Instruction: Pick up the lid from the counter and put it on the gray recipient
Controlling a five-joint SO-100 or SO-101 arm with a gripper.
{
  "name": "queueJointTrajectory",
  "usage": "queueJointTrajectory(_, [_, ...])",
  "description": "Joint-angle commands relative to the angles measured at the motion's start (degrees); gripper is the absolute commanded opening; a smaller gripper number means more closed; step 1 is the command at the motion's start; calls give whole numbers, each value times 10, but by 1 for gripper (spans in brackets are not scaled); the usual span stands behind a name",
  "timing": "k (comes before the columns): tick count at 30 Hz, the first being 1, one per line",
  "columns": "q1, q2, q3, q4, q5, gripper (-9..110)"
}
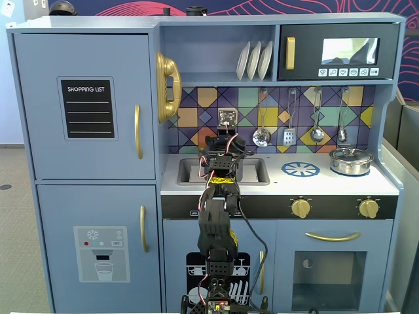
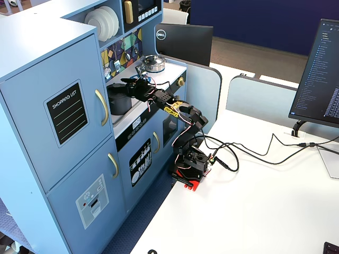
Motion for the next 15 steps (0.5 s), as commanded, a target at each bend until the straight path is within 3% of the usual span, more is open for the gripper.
queueJointTrajectory(1, [-25,113,-7,70,5,33])
queueJointTrajectory(7, [-56,367,43,437,47,17])
queueJointTrajectory(9, [-54,432,83,543,4,3])
queueJointTrajectory(15, [-60,520,264,597,31,0])
